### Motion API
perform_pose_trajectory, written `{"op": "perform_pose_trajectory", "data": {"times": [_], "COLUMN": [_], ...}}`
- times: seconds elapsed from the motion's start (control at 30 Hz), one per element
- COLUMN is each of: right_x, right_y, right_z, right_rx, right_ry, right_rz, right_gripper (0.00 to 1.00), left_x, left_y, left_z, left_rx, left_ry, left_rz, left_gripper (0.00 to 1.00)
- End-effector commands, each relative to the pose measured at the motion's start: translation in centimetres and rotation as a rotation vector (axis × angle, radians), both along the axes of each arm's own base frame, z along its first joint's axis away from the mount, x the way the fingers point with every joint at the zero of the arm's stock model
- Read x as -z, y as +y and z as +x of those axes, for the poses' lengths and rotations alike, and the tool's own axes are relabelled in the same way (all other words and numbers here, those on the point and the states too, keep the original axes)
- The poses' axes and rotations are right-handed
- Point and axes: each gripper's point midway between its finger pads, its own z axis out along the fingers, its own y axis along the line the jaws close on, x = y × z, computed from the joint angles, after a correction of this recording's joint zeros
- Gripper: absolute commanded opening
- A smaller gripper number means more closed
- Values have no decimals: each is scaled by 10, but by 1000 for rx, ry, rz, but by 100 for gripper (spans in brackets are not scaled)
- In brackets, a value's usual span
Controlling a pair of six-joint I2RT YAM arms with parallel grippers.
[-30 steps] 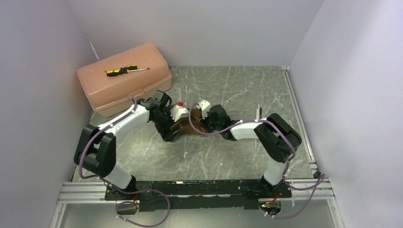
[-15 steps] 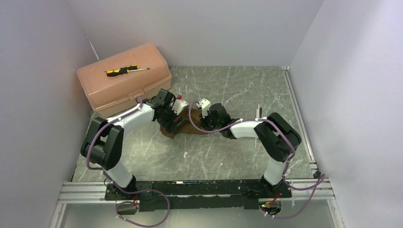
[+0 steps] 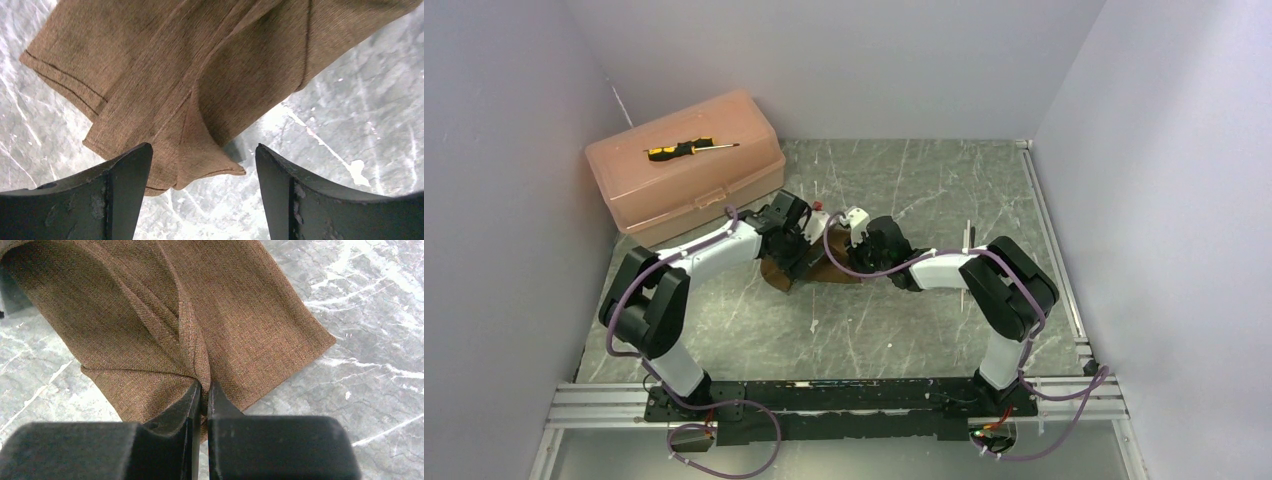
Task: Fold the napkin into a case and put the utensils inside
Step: Fold the lower triangle-folded napkin at the center of the board.
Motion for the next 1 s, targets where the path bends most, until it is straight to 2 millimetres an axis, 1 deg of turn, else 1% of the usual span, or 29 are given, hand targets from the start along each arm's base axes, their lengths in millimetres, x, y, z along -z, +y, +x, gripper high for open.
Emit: {"op": "perform_pose_trajectory", "data": {"times": [0.0, 0.23, 0.4, 0.47, 0.53, 0.7, 0.77, 0.83, 0.9, 0.97], "right_x": [0, -1, 0, 0, -1, -2, -2, -2, -1, 0], "right_y": [-9, -11, -16, -17, -17, -15, -15, -15, -15, -15], "right_z": [-1, -2, -2, 0, 0, 0, 0, -1, -2, -3], "right_rx": [23, 27, 40, 47, 46, 39, 38, 35, 34, 35], "right_ry": [24, 24, 28, 31, 31, 34, 35, 39, 42, 45], "right_rz": [-9, -11, -6, -4, -1, 4, 4, 4, 4, 4], "right_gripper": [0, 0, 0, 0, 0, 0, 0, 0, 0, 0], "left_x": [-21, -9, -10, -14, -16, -26, -26, -25, -24, -23], "left_y": [-16, -2, 5, 7, 10, 14, 16, 19, 22, 25], "left_z": [13, 32, 33, 35, 39, 48, 52, 58, 62, 66], "left_rx": [-34, -77, -69, -66, -64, -42, -36, -32, -23, -16], "left_ry": [-58, -134, -157, -176, -193, -244, -262, -282, -297, -304], "left_rz": [-53, 36, 66, 78, 98, 127, 147, 176, 194, 202], "left_gripper": [82, 79, 76, 72, 66, 59, 58, 54, 46, 36]}}
